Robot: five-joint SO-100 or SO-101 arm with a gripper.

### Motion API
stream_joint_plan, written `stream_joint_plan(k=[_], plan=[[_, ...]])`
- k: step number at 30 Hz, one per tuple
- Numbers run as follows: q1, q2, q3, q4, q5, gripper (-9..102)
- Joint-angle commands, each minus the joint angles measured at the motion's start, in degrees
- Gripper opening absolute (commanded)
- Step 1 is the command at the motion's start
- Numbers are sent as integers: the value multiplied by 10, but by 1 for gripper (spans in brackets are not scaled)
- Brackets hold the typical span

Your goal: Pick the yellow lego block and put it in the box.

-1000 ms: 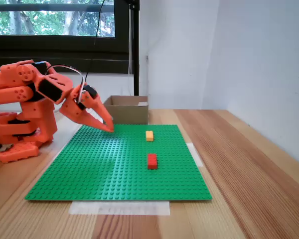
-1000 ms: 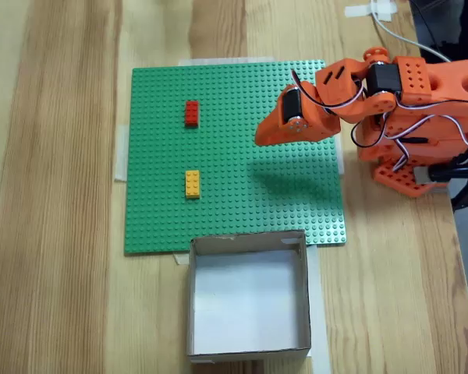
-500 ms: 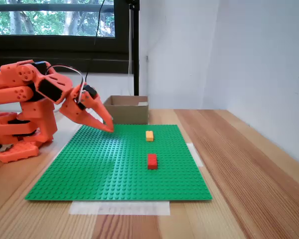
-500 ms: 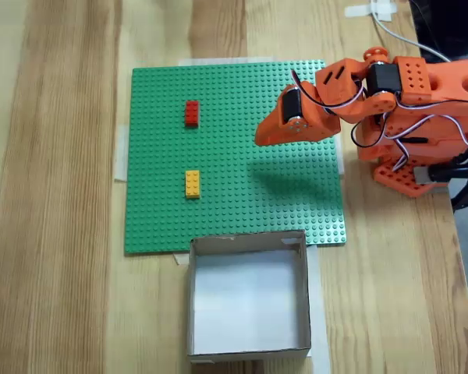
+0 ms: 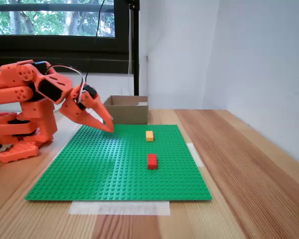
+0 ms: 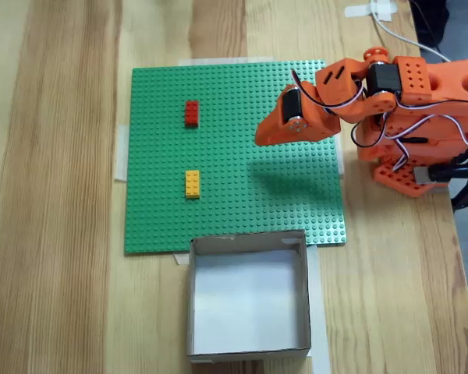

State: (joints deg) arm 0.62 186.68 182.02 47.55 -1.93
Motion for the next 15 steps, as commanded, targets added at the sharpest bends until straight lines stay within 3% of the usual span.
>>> stream_joint_plan(k=[1,15], plan=[[1,3,4,-8,-2,-1],[4,-7,-8,-4,-23,-1]])
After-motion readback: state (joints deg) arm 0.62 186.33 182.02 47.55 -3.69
